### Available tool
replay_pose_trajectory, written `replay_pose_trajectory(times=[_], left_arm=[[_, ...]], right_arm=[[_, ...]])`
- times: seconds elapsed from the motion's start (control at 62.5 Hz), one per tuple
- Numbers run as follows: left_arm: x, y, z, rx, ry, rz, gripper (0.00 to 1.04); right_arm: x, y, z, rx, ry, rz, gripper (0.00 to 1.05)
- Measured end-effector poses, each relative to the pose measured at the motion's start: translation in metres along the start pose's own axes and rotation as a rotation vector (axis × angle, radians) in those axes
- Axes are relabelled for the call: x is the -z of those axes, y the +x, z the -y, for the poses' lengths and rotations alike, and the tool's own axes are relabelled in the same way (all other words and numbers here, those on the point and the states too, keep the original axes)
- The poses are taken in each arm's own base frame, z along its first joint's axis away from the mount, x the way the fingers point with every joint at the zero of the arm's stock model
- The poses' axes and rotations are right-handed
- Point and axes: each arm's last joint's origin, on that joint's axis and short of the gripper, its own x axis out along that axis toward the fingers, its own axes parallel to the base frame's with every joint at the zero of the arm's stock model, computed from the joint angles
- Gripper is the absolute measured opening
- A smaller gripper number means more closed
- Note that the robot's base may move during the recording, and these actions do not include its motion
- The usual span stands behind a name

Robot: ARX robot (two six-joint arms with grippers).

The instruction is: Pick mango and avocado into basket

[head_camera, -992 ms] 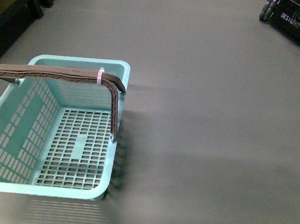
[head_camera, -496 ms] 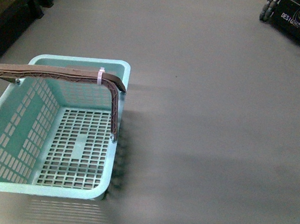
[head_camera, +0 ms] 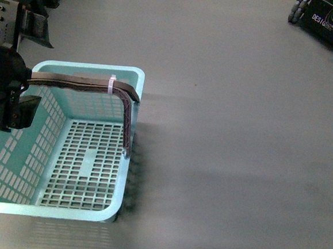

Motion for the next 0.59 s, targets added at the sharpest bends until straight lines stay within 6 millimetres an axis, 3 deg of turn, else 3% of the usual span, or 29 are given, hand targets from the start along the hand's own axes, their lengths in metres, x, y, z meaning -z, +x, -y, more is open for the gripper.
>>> replay_pose_trajectory(times=[0.192, 0.384, 0.592], left_arm=[[0.004, 0.033, 0.012, 0.015, 0.003, 0.002, 0.96], [0.014, 0.059, 0.009, -0.011, 0.017, -0.01, 0.96], [0.016, 0.072, 0.005, -0.034, 0.02, -0.012, 0.61]], right_arm=[[0.0, 0.0, 0.0, 0.0, 0.0, 0.0, 0.96], [0.0, 0.0, 0.0, 0.0, 0.0, 0.0, 0.96], [0.0, 0.0, 0.0, 0.0, 0.0, 0.0, 0.96]])
